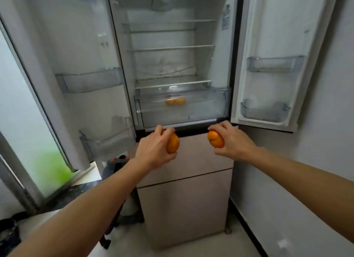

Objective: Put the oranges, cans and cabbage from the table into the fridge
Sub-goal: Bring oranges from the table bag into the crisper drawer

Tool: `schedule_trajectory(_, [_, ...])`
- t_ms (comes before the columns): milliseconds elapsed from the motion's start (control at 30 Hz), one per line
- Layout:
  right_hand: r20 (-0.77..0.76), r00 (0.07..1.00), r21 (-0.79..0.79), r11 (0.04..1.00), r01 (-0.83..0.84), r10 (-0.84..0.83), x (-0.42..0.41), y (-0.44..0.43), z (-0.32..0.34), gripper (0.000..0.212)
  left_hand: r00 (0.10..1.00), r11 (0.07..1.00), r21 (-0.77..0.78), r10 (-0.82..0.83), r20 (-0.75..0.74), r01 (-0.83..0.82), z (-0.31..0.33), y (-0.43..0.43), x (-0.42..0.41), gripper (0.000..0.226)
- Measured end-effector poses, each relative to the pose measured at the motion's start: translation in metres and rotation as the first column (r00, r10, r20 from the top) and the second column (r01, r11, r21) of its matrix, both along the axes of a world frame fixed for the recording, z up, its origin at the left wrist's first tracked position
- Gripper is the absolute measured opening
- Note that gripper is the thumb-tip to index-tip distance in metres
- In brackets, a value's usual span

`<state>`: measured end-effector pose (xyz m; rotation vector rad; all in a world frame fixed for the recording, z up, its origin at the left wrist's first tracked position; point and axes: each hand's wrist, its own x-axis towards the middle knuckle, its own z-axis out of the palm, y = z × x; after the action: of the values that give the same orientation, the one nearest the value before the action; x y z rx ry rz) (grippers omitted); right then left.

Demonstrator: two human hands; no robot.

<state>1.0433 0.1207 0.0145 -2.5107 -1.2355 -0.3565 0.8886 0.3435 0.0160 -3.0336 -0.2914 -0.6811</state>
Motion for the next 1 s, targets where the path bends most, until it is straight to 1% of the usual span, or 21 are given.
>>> schedule_trajectory(133, [0.091, 0.996, 0.084, 0.996, 0.004, -0.011, 0.075, 0.052, 0.048, 0.073, 0.989, 1.0, 0.002, 0.028, 0.148, -0.029, 0.055, 0.055, 0.079, 0.069])
schedule_trajectory(233, [0.149, 0.989, 0.106, 0.994, 0.003, -0.019, 0.124, 0.089, 0.09, 0.072, 0.982, 0.998, 0.034, 0.041, 0.183, -0.048, 0.098, 0.097, 0.136, 0.068])
schedule_trajectory(300, [0.165, 0.986, 0.15, 0.989, 0.009, -0.034, 0.154, 0.111, 0.115, 0.072, 0.98, 0.998, 0.037, 0.051, 0.191, -0.059, 0.124, 0.124, 0.175, 0.07])
schedule_trajectory(400, [0.159, 0.987, 0.164, 0.986, 0.013, -0.04, 0.197, 0.142, 0.142, 0.071, 0.987, 0.995, -0.018, 0.104, 0.122, -0.102, 0.147, 0.154, 0.227, 0.075])
schedule_trajectory(433, [0.159, 0.986, 0.156, 0.988, 0.015, -0.041, 0.211, 0.152, 0.149, 0.071, 0.989, 0.993, -0.017, 0.12, 0.081, -0.119, 0.149, 0.162, 0.241, 0.074])
schedule_trajectory(500, [0.149, 0.989, 0.129, 0.992, 0.009, -0.028, 0.238, 0.176, 0.16, 0.07, 0.99, 0.989, 0.033, 0.141, -0.013, -0.141, 0.147, 0.178, 0.265, 0.07])
schedule_trajectory(567, [0.142, 0.99, 0.044, 0.999, -0.028, 0.021, 0.263, 0.205, 0.167, 0.069, 0.981, 0.984, 0.091, 0.161, -0.111, -0.151, 0.142, 0.194, 0.287, 0.069])
schedule_trajectory(667, [0.123, 0.982, -0.189, 0.974, -0.122, 0.146, 0.295, 0.252, 0.165, 0.067, 0.943, 0.97, 0.173, 0.212, -0.257, -0.171, 0.129, 0.218, 0.319, 0.068])
schedule_trajectory(733, [0.108, 0.97, -0.337, 0.926, -0.17, 0.218, 0.314, 0.283, 0.154, 0.064, 0.902, 0.959, 0.219, 0.25, -0.351, -0.181, 0.122, 0.234, 0.341, 0.068])
schedule_trajectory(833, [0.079, 0.942, -0.525, 0.816, -0.24, 0.327, 0.344, 0.326, 0.129, 0.057, 0.82, 0.956, 0.202, 0.286, -0.495, -0.211, 0.112, 0.256, 0.374, 0.066])
schedule_trajectory(933, [0.054, 0.908, -0.612, 0.733, -0.299, 0.415, 0.37, 0.358, 0.106, 0.046, 0.754, 0.953, 0.185, 0.302, -0.584, -0.238, 0.101, 0.275, 0.406, 0.069])
schedule_trajectory(1000, [-0.007, 0.889, -0.654, 0.67, -0.35, 0.458, 0.385, 0.376, 0.089, 0.042, 0.686, 0.949, 0.145, 0.303, -0.662, -0.279, 0.089, 0.286, 0.424, 0.073])
